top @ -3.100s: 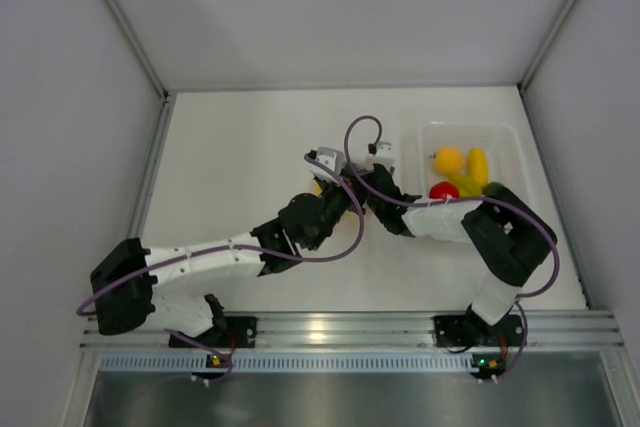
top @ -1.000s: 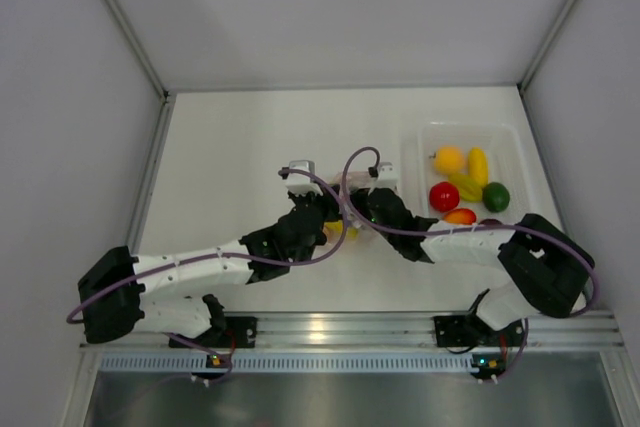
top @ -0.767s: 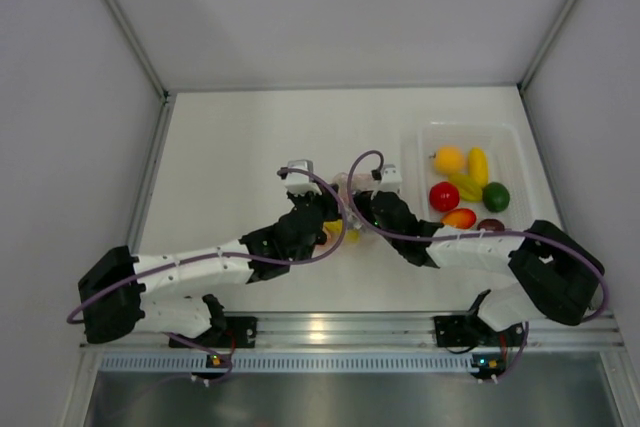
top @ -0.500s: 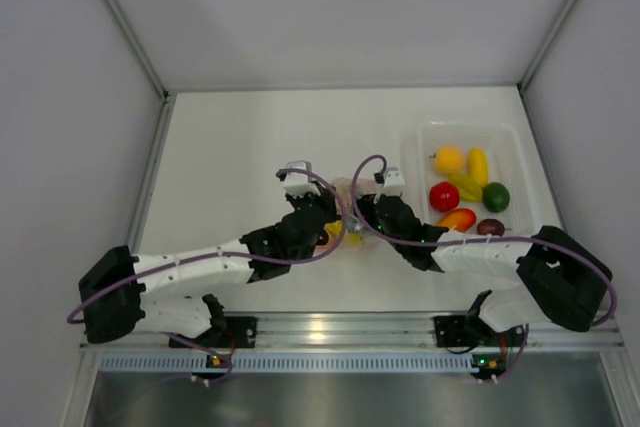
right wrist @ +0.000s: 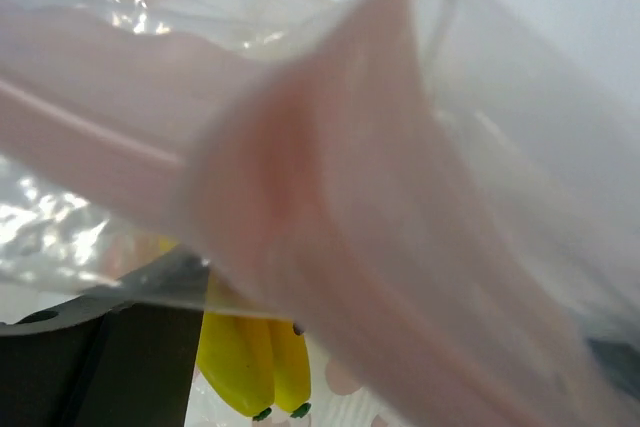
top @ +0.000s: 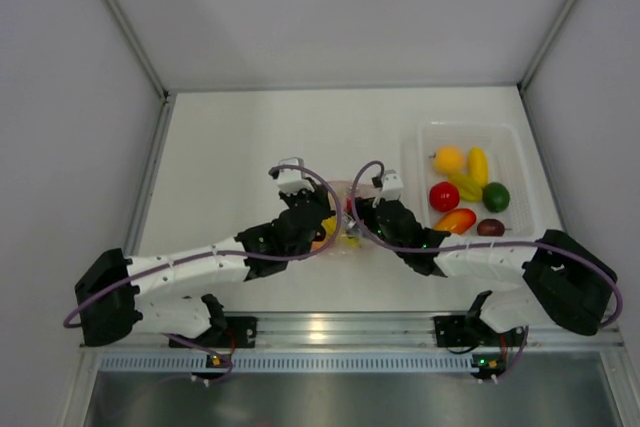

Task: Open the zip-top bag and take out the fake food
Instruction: Pick up the fake fruit from the zipper food storage bag.

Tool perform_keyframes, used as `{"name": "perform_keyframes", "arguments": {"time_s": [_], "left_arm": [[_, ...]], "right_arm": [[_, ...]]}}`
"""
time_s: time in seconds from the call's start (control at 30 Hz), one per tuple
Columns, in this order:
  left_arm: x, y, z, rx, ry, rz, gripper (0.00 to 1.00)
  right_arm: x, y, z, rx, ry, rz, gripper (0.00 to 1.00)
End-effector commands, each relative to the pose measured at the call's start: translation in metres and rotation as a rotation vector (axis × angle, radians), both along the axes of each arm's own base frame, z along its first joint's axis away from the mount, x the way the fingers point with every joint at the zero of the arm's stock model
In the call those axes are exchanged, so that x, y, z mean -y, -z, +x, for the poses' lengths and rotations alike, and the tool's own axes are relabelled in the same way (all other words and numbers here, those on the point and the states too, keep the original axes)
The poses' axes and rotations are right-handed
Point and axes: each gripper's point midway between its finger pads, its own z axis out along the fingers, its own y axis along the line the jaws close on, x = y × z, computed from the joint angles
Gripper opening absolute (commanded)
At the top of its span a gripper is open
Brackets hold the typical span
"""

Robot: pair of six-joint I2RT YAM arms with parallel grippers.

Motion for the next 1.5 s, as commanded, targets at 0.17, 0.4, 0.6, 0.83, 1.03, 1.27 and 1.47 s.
{"name": "perform_keyframes", "arguments": {"time_s": [0.17, 0.4, 0.6, 0.83, 1.03, 1.27, 1.47], "left_arm": [[-0.010, -0.023, 0.007, 0.041, 0.016, -0.096, 0.00], [0.025, -0.046, -0.022, 0.125, 0.278, -0.211, 0.00], [0.041, -0.062, -0.046, 0.202, 0.426, -0.234, 0.00], [0.039, -0.044, -0.046, 0.188, 0.375, -0.163, 0.00], [0.040, -0.044, -0.042, 0.187, 0.288, -0.135, 0.00], [0.042, -0.048, -0.038, 0.194, 0.195, -0.083, 0.00], [0.056, -0.037, -0.042, 0.166, 0.240, -0.098, 0.00]], "right_arm": [[0.001, -0.038, 0.000, 0.057, 0.006, 0.032, 0.23], [0.002, -0.049, 0.016, 0.013, 0.107, -0.034, 0.23], [-0.009, -0.054, 0.026, -0.014, 0.139, -0.026, 0.22], [-0.002, -0.076, 0.027, -0.033, 0.190, -0.010, 0.21], [0.008, -0.083, 0.021, -0.052, 0.219, -0.015, 0.21], [0.022, -0.080, 0.006, -0.067, 0.223, 0.051, 0.20], [0.014, -0.100, 0.008, -0.030, 0.176, 0.052, 0.20]]}}
